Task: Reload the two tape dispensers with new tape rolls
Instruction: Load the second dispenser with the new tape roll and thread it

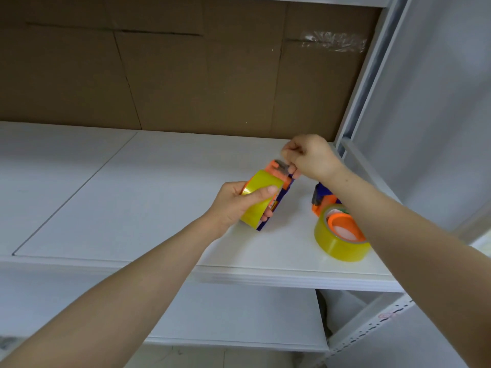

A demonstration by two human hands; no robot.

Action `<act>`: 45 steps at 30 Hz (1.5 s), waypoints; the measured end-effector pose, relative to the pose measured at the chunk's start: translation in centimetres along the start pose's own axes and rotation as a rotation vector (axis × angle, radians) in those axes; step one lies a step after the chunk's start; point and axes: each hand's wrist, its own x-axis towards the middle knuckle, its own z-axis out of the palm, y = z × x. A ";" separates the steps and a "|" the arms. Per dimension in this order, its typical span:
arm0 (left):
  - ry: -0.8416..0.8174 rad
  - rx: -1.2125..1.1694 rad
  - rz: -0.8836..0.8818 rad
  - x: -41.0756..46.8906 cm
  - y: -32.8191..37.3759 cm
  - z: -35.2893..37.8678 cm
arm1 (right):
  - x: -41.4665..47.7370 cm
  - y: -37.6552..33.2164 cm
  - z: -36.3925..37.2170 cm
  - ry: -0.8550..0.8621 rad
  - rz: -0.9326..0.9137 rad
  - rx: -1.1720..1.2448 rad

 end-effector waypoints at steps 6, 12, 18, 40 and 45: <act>-0.027 -0.060 -0.054 -0.6 -0.6 -0.6 | -0.2 -0.3 0.0 -0.138 0.201 0.350; 0.035 -0.085 -0.035 -0.7 -0.8 -0.4 | 0.3 0.5 0.4 -0.026 0.255 0.274; 0.152 -0.060 -0.066 -0.8 -0.5 -0.7 | 0.4 0.6 1.8 0.027 0.267 0.297; 0.238 -0.042 -0.083 0.4 -2.5 -1.7 | 0.6 2.4 3.9 -0.015 0.512 0.233; 0.264 -0.030 -0.092 0.6 -2.6 -1.7 | 1.0 2.6 3.9 -0.105 0.488 0.101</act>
